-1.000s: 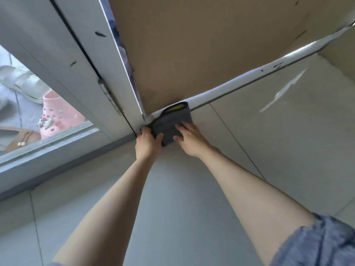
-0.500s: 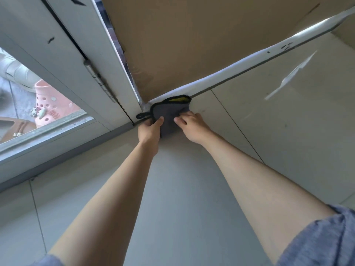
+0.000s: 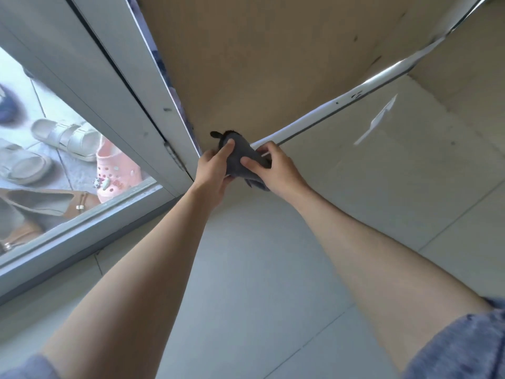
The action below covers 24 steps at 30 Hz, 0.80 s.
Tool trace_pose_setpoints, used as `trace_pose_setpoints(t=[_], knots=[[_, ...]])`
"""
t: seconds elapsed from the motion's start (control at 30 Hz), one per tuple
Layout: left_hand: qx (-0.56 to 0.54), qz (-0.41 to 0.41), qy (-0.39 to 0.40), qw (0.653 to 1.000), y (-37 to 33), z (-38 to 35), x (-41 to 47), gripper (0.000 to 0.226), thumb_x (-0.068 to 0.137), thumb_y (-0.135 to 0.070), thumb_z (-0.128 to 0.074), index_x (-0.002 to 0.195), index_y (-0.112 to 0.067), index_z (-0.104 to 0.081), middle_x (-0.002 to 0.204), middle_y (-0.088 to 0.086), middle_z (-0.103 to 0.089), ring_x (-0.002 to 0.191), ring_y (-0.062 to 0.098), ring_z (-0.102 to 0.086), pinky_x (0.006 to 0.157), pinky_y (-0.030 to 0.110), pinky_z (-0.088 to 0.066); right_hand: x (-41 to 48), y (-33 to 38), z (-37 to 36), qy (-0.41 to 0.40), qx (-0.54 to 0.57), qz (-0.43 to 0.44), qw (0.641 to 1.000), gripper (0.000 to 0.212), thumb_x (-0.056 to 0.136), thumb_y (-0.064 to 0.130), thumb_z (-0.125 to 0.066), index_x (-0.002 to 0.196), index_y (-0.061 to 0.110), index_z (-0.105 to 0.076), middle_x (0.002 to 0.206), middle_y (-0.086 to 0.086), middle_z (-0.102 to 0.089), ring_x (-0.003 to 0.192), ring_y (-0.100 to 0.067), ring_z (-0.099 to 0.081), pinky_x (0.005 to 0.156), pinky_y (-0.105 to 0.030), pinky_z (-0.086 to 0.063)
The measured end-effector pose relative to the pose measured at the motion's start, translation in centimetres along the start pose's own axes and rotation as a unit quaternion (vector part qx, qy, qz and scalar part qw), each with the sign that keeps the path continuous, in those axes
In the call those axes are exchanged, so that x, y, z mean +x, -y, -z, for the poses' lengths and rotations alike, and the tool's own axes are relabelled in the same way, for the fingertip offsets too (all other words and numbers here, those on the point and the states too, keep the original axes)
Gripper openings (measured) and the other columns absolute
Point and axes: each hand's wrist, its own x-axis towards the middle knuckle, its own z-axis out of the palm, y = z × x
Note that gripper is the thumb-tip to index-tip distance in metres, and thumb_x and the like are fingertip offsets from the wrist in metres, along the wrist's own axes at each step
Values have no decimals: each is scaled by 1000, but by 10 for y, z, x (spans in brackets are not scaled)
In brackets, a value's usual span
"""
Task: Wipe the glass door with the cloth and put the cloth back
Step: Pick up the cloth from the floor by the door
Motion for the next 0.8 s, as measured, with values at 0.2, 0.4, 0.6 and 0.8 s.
trace_pose_setpoints(t=[0.2, 0.4, 0.6, 0.8], knots=[[180, -179, -85, 963, -115, -30, -114, 26, 88, -28, -58, 113, -25, -50, 94, 6, -65, 92, 25, -62, 80, 36, -53, -64, 131, 69, -27, -30, 20, 999, 34, 82, 44, -65, 89, 11, -58, 78, -4, -63, 72, -21, -59, 61, -29, -43], [349, -355, -53, 866, -259, -81, -247, 30, 97, -33, -42, 115, -19, -61, 119, 5, -51, 99, 17, -51, 78, 22, -35, -125, 305, 162, -61, 17, 56, 996, 34, 89, 40, -57, 89, 7, -66, 78, -7, -67, 78, -24, -63, 69, -33, -48], [355, -487, -71, 795, -387, -90, -395, 28, 97, -28, -44, 119, -16, -58, 133, 4, -45, 124, 23, -38, 97, 24, -30, -202, 474, 226, -51, 89, 96, 990, 34, 88, 43, -57, 83, 11, -68, 76, -6, -67, 76, -22, -64, 65, -29, -47], [359, -560, -99, 740, -483, -25, -511, 30, 93, -36, -49, 110, -13, -58, 114, 3, -58, 106, 20, -52, 91, 34, -44, -274, 616, 221, 45, 96, 147, 983, 48, 83, 47, -62, 91, 0, -67, 80, -10, -68, 73, -21, -63, 64, -29, -48]])
